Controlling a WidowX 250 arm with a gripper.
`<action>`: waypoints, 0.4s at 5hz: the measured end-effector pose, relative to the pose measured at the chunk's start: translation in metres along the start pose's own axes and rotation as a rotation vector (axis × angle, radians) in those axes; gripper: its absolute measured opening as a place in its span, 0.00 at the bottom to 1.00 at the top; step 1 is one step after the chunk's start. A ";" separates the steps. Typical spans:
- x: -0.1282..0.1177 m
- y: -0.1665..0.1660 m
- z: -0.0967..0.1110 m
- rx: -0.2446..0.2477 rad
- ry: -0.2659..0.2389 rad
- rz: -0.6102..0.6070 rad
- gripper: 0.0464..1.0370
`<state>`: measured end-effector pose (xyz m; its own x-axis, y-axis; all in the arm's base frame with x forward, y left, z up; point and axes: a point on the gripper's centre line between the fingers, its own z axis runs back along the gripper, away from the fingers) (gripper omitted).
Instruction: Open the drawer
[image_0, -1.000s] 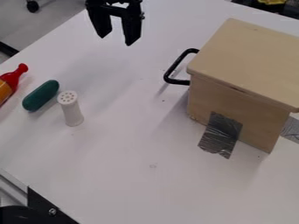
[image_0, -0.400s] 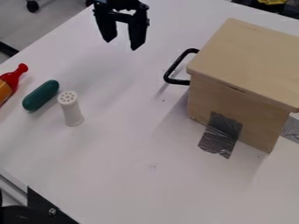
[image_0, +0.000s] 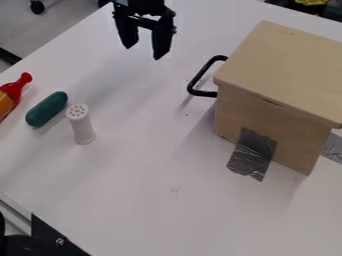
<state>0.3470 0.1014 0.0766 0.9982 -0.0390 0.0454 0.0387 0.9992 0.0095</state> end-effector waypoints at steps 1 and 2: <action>0.003 -0.010 0.000 -0.018 -0.006 -0.007 0.96; 0.006 -0.021 0.000 -0.038 -0.010 -0.005 0.96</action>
<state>0.3526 0.0802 0.0771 0.9975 -0.0440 0.0552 0.0456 0.9986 -0.0284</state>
